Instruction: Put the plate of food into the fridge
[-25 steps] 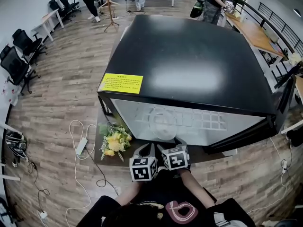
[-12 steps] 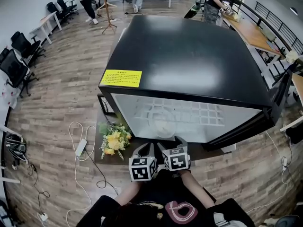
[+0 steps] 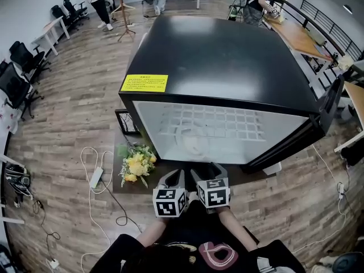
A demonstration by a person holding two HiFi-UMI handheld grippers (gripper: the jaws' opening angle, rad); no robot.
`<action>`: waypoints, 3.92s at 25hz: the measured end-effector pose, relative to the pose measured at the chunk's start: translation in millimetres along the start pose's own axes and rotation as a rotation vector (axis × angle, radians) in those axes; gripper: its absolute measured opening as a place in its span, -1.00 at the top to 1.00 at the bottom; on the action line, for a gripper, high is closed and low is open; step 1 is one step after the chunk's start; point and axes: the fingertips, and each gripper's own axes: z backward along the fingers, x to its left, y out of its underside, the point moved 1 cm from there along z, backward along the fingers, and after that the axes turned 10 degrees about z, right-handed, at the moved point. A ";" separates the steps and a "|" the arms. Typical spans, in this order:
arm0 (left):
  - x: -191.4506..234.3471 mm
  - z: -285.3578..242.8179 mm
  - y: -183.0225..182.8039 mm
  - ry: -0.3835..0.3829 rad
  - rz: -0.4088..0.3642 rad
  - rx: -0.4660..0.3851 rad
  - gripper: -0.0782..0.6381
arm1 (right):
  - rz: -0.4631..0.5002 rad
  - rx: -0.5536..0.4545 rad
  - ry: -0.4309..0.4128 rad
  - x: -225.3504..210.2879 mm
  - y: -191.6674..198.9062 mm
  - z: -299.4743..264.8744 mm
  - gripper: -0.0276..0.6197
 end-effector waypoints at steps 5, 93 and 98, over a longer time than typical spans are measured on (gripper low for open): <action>-6.1 8.7 2.2 0.014 -0.021 -0.011 0.76 | -0.002 -0.040 0.023 3.4 2.8 16.3 -0.09; -46.4 48.7 12.2 0.129 -0.184 -0.133 0.76 | 0.011 -0.194 0.228 10.7 13.5 80.3 0.90; -46.1 48.5 11.9 0.123 -0.176 -0.133 0.76 | 0.019 -0.198 0.228 10.4 12.7 82.4 0.90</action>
